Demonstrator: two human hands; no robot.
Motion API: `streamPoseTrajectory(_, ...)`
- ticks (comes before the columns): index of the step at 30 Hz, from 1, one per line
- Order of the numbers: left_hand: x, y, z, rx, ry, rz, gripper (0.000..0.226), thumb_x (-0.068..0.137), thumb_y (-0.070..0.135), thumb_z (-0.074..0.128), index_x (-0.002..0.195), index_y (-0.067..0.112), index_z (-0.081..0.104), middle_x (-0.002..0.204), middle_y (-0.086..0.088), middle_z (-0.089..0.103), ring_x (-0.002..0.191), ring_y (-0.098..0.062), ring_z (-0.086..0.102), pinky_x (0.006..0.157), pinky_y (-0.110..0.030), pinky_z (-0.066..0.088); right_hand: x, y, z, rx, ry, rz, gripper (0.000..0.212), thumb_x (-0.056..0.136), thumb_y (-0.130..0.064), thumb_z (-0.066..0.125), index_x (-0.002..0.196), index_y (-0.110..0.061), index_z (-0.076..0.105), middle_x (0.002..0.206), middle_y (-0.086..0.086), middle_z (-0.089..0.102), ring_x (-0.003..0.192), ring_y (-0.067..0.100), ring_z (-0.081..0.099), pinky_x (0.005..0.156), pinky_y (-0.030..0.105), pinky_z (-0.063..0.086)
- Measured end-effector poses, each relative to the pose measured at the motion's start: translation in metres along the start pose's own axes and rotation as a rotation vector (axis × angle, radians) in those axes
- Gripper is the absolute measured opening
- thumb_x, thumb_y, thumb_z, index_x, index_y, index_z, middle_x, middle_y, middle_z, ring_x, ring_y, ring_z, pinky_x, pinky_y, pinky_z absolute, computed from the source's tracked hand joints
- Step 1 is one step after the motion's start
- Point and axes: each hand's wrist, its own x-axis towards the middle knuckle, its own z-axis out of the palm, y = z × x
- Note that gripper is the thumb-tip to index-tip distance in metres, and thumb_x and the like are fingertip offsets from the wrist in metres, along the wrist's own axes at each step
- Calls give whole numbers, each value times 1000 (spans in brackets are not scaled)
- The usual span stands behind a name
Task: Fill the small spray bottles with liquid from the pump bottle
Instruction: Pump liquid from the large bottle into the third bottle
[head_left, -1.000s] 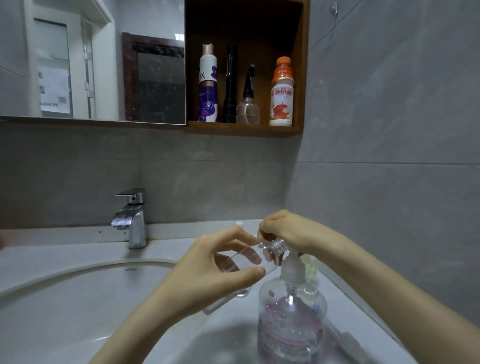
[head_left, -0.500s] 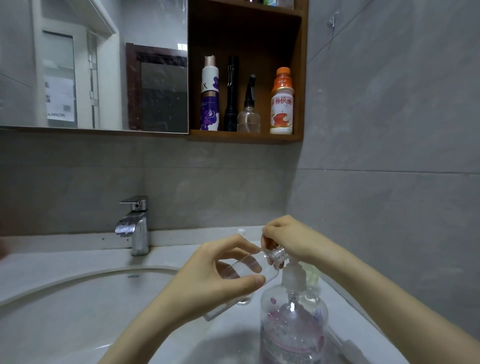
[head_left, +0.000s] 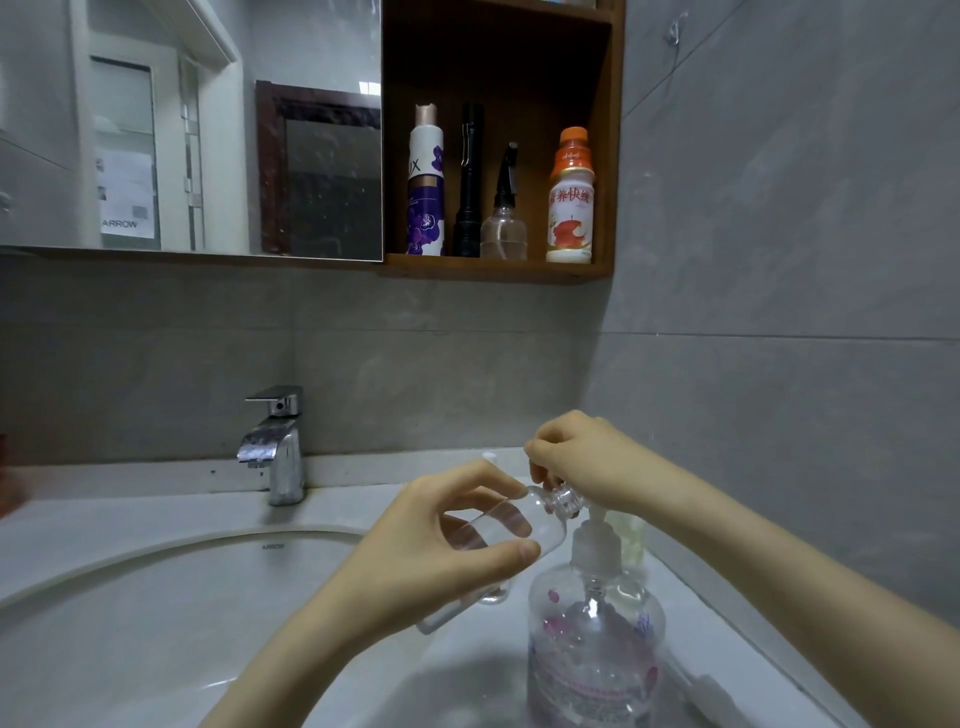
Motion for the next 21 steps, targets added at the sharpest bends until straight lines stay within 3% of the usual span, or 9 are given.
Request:
streamPoseTrajectory(5, -1, 0, 0, 13, -5, 2, 36, 58, 49, 71, 91, 38, 63, 93, 11, 71, 67, -26, 65, 69, -44, 58, -1, -1, 0, -17, -50, 23, 32, 95, -18, 40, 71, -12, 60, 80, 9, 64, 56, 15, 54, 47, 20, 37)
streamPoseTrajectory(9, 0, 0, -1, 20, -9, 11, 36, 58, 48, 72, 90, 38, 62, 94, 13, 71, 70, -28, 66, 70, -42, 58, -4, -1, 0, 60, -149, 30, 33, 97, -19, 37, 69, -14, 54, 65, 2, 60, 51, 12, 52, 52, 24, 38)
streamPoseTrajectory(14, 0, -3, -6, 60, -33, 2, 33, 58, 41, 75, 89, 38, 63, 94, 13, 70, 61, -22, 67, 62, -28, 55, -9, -2, 5, 204, -243, 35, 39, 97, -9, 39, 60, -12, 50, 57, 3, 55, 47, 12, 49, 41, 12, 37)
streamPoseTrajectory(16, 0, -4, -5, 51, -47, -7, 30, 61, 34, 76, 88, 36, 63, 93, 11, 71, 61, -21, 66, 62, -27, 54, -10, -1, 6, 204, -243, 37, 41, 97, -6, 39, 57, -12, 47, 53, 1, 51, 46, 12, 47, 39, 12, 36)
streamPoseTrajectory(21, 1, -3, -3, 15, -47, -5, 36, 56, 46, 73, 91, 38, 63, 94, 10, 71, 61, -16, 64, 68, -35, 55, -9, 2, 4, 203, -148, 43, 35, 96, -14, 38, 66, -12, 56, 62, 3, 60, 50, 14, 52, 38, 11, 36)
